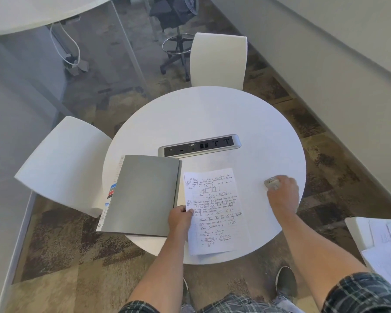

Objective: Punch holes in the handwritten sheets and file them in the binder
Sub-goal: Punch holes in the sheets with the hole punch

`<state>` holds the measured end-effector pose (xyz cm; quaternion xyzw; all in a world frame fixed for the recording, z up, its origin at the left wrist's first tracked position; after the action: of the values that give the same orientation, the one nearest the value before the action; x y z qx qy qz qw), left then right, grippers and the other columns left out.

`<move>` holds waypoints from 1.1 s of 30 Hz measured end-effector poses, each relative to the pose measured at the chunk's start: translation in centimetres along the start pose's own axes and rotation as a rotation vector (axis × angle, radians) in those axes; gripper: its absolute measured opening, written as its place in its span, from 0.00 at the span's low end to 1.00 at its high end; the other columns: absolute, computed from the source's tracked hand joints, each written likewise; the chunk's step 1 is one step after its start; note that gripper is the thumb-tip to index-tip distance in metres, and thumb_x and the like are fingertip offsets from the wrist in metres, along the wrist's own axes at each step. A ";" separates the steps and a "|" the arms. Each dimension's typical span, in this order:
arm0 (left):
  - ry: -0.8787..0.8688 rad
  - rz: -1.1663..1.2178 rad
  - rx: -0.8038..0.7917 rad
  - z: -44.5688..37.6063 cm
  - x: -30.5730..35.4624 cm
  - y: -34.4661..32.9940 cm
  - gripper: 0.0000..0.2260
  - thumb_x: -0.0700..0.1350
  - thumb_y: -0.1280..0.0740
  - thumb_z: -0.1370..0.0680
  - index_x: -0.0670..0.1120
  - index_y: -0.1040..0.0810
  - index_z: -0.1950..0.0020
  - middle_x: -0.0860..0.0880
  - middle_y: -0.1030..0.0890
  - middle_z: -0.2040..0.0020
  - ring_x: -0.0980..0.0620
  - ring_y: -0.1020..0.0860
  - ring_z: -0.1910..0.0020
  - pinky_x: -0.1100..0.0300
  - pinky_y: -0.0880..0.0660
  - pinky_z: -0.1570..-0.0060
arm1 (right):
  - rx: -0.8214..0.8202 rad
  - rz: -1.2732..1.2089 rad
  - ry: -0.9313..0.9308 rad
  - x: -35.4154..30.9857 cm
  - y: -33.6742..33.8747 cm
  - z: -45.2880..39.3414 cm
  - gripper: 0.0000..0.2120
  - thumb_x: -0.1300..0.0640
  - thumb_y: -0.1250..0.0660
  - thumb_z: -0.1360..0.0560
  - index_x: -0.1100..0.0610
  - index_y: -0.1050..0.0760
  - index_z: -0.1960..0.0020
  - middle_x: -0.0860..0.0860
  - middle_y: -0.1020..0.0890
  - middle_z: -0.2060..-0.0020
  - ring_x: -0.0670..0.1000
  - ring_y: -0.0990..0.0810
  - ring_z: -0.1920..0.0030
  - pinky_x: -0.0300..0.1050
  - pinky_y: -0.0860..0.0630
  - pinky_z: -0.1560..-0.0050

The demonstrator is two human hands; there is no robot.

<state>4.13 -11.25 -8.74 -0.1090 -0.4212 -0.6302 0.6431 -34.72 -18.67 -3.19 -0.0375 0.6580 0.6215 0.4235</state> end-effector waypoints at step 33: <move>-0.048 0.148 -0.061 0.6 2.2 -1.2 0.09 0.34 0.37 0.29 0.41 0.17 0.58 0.46 0.13 0.58 0.47 0.17 0.61 0.54 0.21 0.60 | -0.421 -0.042 0.233 -3.8 -5.8 4.0 0.23 0.45 0.28 0.22 0.50 0.25 0.30 0.47 0.18 0.38 0.50 0.17 0.43 0.51 0.20 0.41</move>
<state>2.43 -12.66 -7.30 -0.1744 -0.4079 -0.5909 0.6738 -26.95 -18.39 -4.94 -0.2100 0.5573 0.7275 0.3405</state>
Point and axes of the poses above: each hand's wrist, its own z-axis away from the middle knuckle, its own y-axis out of the back of the hand, x = y × z, the point moved 9 cm from there along -z, towards the middle knuckle
